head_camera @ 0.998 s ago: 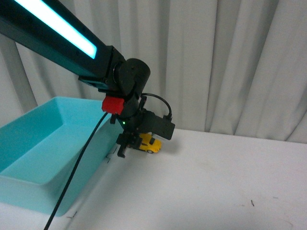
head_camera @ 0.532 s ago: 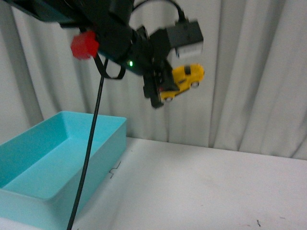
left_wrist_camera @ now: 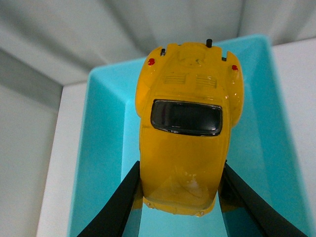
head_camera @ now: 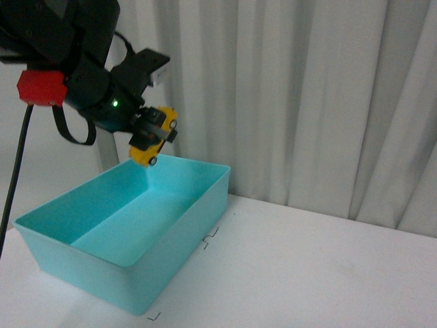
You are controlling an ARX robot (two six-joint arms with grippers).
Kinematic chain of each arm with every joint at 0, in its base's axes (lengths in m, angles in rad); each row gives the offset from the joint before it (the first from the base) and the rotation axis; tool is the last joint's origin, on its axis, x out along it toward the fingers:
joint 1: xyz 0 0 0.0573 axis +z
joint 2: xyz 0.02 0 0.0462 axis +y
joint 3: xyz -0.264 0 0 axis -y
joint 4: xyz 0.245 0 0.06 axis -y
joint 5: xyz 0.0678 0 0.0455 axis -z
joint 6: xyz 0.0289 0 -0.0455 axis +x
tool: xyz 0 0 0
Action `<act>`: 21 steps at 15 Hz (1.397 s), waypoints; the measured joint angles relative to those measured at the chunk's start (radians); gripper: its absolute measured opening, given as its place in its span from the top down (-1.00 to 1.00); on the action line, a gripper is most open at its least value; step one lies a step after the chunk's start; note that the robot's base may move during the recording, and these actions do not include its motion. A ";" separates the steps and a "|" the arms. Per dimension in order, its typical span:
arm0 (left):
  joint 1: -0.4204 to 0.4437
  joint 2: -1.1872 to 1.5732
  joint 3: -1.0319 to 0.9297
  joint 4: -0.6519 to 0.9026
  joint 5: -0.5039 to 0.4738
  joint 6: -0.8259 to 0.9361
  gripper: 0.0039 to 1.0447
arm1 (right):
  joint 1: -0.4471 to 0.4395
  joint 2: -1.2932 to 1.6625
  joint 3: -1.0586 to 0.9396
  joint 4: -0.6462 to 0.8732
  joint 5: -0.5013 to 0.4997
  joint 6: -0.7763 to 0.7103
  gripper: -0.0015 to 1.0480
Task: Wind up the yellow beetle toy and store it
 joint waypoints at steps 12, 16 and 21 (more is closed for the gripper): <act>0.027 0.370 0.065 0.031 -0.147 -0.152 0.27 | 0.000 0.000 0.000 0.000 0.000 0.000 -0.87; 0.031 0.380 0.074 0.004 -0.123 -0.157 -0.40 | 0.000 0.000 0.000 0.000 0.000 0.000 -0.87; 0.052 0.204 -0.024 0.119 -0.016 -0.217 -0.88 | 0.000 0.000 0.000 0.000 0.000 0.000 -0.87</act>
